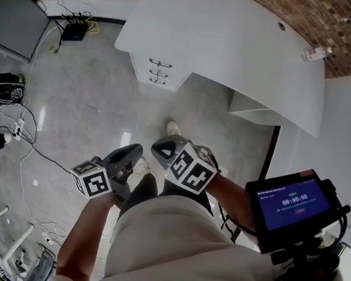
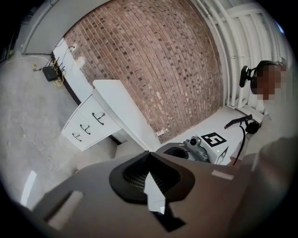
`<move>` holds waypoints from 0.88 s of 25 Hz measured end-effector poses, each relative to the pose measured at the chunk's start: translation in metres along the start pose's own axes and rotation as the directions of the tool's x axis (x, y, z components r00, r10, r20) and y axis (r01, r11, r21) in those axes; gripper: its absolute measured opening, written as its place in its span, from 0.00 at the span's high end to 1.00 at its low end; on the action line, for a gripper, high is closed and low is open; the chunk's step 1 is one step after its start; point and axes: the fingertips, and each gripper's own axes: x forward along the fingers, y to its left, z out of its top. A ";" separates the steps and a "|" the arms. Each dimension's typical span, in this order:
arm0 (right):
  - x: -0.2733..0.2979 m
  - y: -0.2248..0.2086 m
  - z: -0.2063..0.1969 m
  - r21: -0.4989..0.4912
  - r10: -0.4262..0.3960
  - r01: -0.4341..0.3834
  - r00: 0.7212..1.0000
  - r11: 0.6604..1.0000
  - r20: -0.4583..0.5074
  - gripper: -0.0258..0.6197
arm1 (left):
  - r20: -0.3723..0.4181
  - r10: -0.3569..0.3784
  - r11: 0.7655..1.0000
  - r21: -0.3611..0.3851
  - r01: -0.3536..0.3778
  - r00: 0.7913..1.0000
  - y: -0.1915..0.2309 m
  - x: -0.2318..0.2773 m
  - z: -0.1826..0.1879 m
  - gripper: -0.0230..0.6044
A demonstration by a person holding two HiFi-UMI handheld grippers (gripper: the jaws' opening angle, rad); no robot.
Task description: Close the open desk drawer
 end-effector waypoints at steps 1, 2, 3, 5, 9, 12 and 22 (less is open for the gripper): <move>-0.008 0.013 0.005 -0.008 -0.007 0.007 1.000 1.000 0.003 0.96 | -0.011 -0.001 1.000 0.022 0.002 1.000 -0.015 -0.010 -0.002 0.96; -0.015 0.024 0.011 -0.018 -0.012 0.012 1.000 1.000 0.004 0.96 | -0.028 0.006 0.999 0.046 -0.005 1.000 -0.027 -0.019 -0.004 0.96; -0.020 0.032 0.015 -0.028 -0.015 0.015 1.000 0.999 0.006 0.96 | -0.042 0.016 0.998 0.067 -0.014 0.999 -0.034 -0.026 -0.006 0.96; -0.024 0.043 0.021 -0.048 -0.017 0.018 1.000 0.999 0.009 0.96 | -0.049 0.019 0.996 0.085 -0.015 0.999 -0.044 -0.036 -0.006 0.96; -0.029 0.055 0.026 -0.080 -0.028 0.029 1.000 0.996 0.008 0.96 | -0.031 -0.018 0.997 0.075 0.020 0.999 -0.061 -0.050 -0.006 0.96; -0.033 0.059 0.031 -0.094 -0.044 0.045 0.999 0.995 0.013 0.96 | -0.026 -0.012 0.994 0.106 0.015 1.000 -0.067 -0.058 -0.003 0.96; -0.029 0.089 0.041 -0.122 -0.083 0.085 0.996 0.989 0.024 0.96 | -0.002 -0.022 0.991 0.136 0.022 1.000 -0.065 -0.092 -0.009 0.96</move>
